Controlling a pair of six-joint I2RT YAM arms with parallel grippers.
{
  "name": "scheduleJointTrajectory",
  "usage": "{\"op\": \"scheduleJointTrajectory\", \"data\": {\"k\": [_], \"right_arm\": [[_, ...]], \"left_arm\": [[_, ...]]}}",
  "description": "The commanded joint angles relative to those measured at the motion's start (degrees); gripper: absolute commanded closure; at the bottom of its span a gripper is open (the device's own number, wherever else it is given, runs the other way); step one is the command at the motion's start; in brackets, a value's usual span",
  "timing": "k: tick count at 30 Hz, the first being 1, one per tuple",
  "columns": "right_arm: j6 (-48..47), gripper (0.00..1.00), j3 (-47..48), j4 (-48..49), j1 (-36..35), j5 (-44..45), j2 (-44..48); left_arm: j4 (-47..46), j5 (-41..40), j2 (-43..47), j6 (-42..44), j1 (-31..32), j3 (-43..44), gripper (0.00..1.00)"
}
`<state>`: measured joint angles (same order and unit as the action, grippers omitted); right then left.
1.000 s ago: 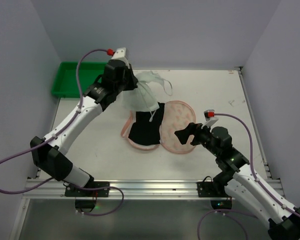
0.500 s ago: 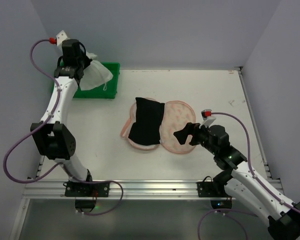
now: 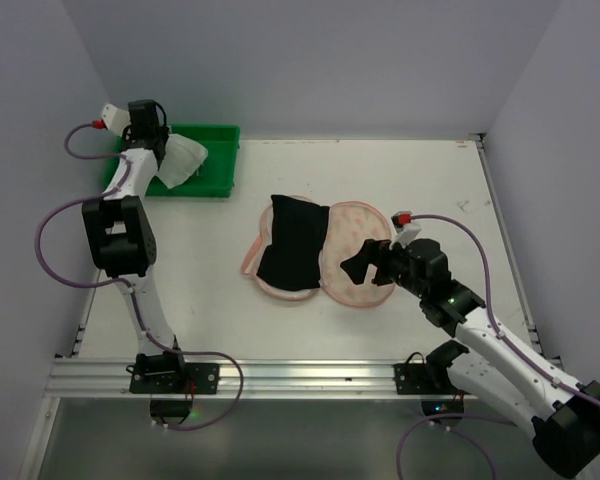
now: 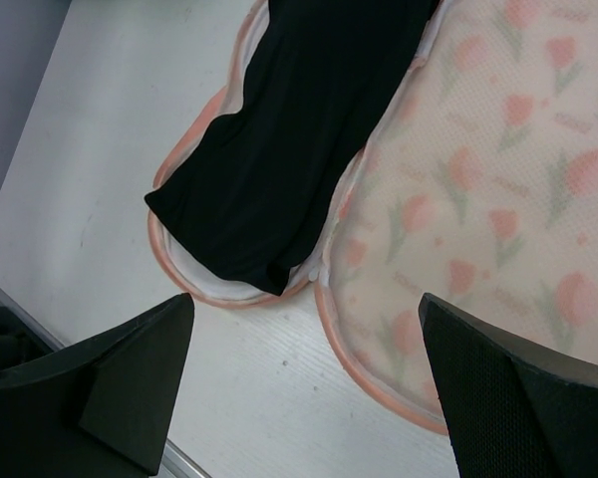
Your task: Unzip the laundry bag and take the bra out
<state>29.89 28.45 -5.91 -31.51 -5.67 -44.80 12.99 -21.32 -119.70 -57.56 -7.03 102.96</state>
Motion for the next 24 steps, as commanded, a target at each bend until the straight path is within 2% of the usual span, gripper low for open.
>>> {"op": "scheduleJointTrajectory", "data": {"k": [1,3,4,5,7,9,10,12,13,15,16,17,20,24], "right_arm": [[-0.80,0.04,2.75,2.75,-0.05,-1.09,-2.22],[-0.89,0.04,3.10,3.10,-0.13,-1.79,-3.36],[-0.80,0.04,3.28,3.27,-0.13,-2.23,-4.15],[-0.80,0.04,3.37,3.54,-0.05,-2.59,-4.42],[-1.23,0.04,3.37,3.72,-0.05,-3.73,-4.34],[-1.67,0.04,3.37,3.72,-0.13,-3.47,-3.99],[-1.94,0.04,3.37,3.54,-0.13,-3.21,-3.29],[-2.38,0.04,3.46,3.36,-0.13,-2.86,-2.49],[-2.55,0.04,3.37,3.19,-0.13,-2.42,-2.14],[-2.64,0.04,3.46,2.57,-0.13,-1.98,-0.65],[-2.82,0.04,3.37,2.49,-0.13,-1.37,-0.21],[-2.91,0.04,3.20,2.31,-0.13,-1.01,0.32],[-3.00,0.04,2.84,1.43,0.04,1.62,1.90],[-1.59,0.01,3.37,-1.11,0.04,5.67,2.78]], "left_arm": [[-6.67,0.48,-3.94,-8.51,-0.53,3.03,1.00],[-7.54,1.63,-5.10,-10.90,-0.36,2.69,1.00],[-8.68,3.46,-6.15,-12.47,-0.36,2.43,0.89],[-10.25,4.70,-6.59,-12.84,-0.27,1.64,0.85],[-14.39,6.20,-7.56,-12.93,0.34,1.81,0.82],[-15.01,6.73,-8.44,-11.79,1.22,4.08,0.74],[-14.93,8.38,-8.53,-10.48,1.40,4.88,0.65],[-14.93,9.45,-7.75,-9.33,2.01,4.71,0.52],[-14.93,9.89,-5.65,-7.85,2.02,3.84,0.35],[-15.80,11.03,-0.66,-6.17,2.45,-0.45,0.15],[-15.81,12.69,1.12,-2.51,2.72,-1.69,0.03],[-15.72,13.58,3.05,-0.03,3.16,-3.10,0.00],[-13.09,17.27,11.13,9.11,6.40,-9.51,0.00],[-5.89,18.86,22.46,19.49,16.92,-19.52,0.00]]}}
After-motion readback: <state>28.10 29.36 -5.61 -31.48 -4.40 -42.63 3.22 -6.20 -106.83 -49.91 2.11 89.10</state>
